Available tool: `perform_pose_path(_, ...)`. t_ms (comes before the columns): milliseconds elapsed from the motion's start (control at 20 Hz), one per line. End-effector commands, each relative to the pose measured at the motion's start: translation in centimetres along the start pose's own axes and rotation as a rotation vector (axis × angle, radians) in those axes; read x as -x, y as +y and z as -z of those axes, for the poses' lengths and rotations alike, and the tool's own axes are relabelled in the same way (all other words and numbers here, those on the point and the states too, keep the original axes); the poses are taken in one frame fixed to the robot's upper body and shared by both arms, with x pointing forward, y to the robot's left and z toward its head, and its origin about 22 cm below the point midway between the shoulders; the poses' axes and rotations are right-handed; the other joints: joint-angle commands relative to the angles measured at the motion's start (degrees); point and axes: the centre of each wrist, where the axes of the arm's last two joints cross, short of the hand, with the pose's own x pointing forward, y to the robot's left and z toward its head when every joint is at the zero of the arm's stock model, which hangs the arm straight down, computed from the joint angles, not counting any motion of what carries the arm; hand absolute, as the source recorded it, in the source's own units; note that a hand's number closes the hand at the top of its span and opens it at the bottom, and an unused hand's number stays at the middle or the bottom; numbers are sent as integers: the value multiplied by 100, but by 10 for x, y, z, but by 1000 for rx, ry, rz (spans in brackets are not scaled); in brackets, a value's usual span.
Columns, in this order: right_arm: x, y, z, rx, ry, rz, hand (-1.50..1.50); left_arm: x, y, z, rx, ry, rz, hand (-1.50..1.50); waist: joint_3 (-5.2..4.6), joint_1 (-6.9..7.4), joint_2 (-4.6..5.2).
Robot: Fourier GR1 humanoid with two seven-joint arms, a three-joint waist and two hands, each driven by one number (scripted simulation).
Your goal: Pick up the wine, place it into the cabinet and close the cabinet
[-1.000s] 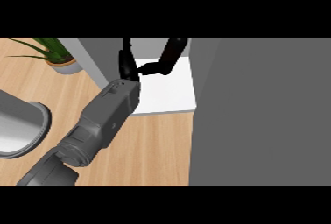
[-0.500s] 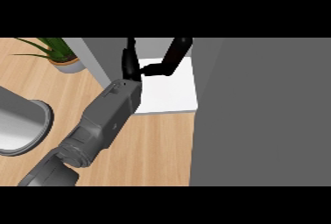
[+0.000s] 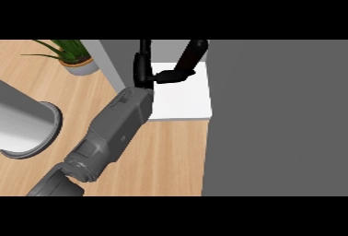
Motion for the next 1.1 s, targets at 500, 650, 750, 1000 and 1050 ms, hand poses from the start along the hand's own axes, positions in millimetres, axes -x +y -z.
perform_pose_path(500, -46, 16, -23, 15, -78, 46, -150, -13, -12, -31, 78, -53, -129, -150, -6, 207, -75)
perform_pose_path(650, -45, 2, -22, -11, -67, 3, -150, -23, -4, -34, 97, -61, -148, -150, 2, 249, -81)
perform_pose_path(750, -47, 11, -25, 10, -66, 35, -150, -16, 5, -50, 107, -45, -168, -150, -2, 207, -72)
perform_pose_path(1000, -40, 11, -26, 5, -82, 31, -150, -10, 14, -100, 119, -21, -241, -150, 1, 206, -83)
perform_pose_path(1050, -49, 14, -28, 9, -76, 30, -150, -18, 25, -95, 128, -20, -240, -150, -4, 220, -82)
